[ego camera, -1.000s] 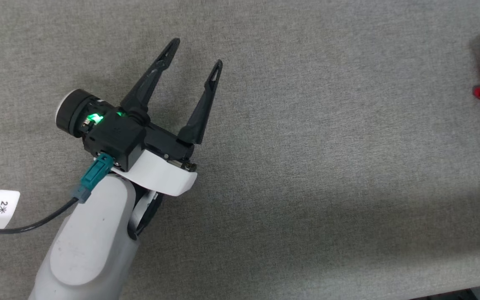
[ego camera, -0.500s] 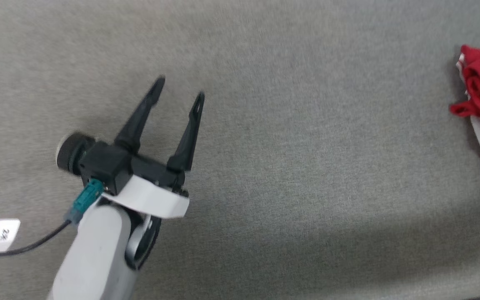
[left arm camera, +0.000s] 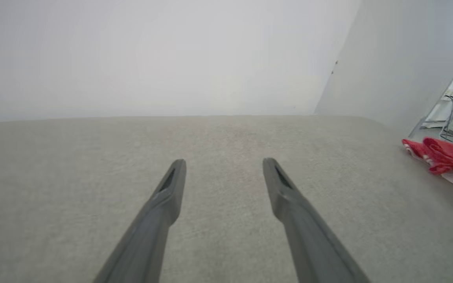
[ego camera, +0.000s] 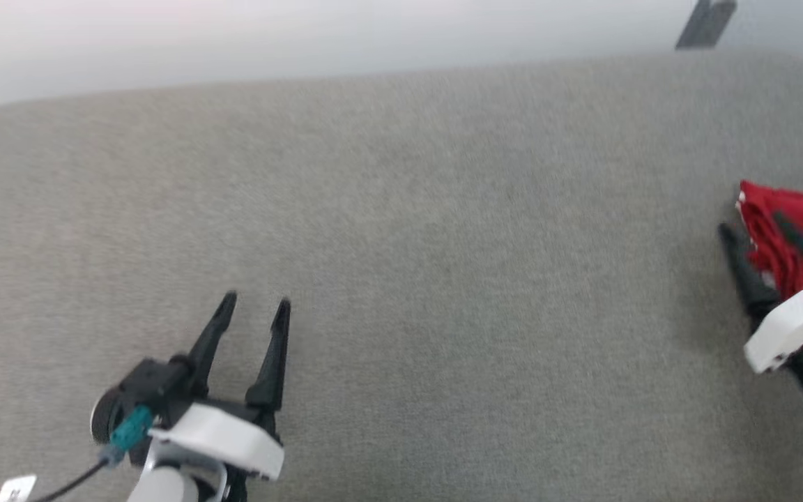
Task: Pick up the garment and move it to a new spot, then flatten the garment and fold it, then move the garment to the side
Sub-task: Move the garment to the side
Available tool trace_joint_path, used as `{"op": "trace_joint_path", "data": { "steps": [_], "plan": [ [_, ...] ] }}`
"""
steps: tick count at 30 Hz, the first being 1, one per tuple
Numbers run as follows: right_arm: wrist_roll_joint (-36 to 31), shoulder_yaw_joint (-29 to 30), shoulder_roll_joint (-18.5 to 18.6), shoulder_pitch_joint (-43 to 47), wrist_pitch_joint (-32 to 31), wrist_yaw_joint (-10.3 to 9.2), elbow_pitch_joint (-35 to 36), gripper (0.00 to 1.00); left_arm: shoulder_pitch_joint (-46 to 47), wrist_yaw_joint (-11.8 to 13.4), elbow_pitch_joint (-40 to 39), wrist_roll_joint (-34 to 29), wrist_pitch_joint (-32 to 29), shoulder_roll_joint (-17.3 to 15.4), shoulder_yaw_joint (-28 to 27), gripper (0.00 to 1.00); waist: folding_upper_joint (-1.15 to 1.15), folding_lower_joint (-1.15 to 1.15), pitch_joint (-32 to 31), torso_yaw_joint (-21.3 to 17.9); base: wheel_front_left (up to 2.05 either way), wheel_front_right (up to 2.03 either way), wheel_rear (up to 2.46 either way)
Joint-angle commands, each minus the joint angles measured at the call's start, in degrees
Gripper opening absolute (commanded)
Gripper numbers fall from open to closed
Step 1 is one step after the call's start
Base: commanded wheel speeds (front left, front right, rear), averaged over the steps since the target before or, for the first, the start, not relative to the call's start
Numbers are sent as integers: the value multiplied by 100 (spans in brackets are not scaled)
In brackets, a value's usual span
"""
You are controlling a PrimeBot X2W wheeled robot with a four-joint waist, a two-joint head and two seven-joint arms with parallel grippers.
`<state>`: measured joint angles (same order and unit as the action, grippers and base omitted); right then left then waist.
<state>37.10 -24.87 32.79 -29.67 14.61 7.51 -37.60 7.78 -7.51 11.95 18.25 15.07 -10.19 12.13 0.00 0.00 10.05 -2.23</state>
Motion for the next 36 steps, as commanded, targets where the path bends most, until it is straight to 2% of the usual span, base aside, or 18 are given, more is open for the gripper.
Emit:
{"op": "trace_joint_path", "data": {
  "steps": [1,8,18,36],
  "plan": [
    [49,-4,-74,155,45,-3,71,100,-147,5,25,67,12,16,-52,100,0,0,-354,227,0,0,0],
    [-125,681,-548,921,58,-3,732,100,-655,5,63,110,12,32,-277,100,0,0,-817,407,0,0,0],
    [-518,1477,-1036,1992,61,-3,1536,100,-1173,4,-242,176,12,0,-508,100,0,0,-1144,538,0,0,0],
    [-1065,2611,-1438,3295,-128,-3,2834,100,-1882,4,-1049,103,12,103,-765,100,0,0,-1071,645,0,0,0]
  ]
}}
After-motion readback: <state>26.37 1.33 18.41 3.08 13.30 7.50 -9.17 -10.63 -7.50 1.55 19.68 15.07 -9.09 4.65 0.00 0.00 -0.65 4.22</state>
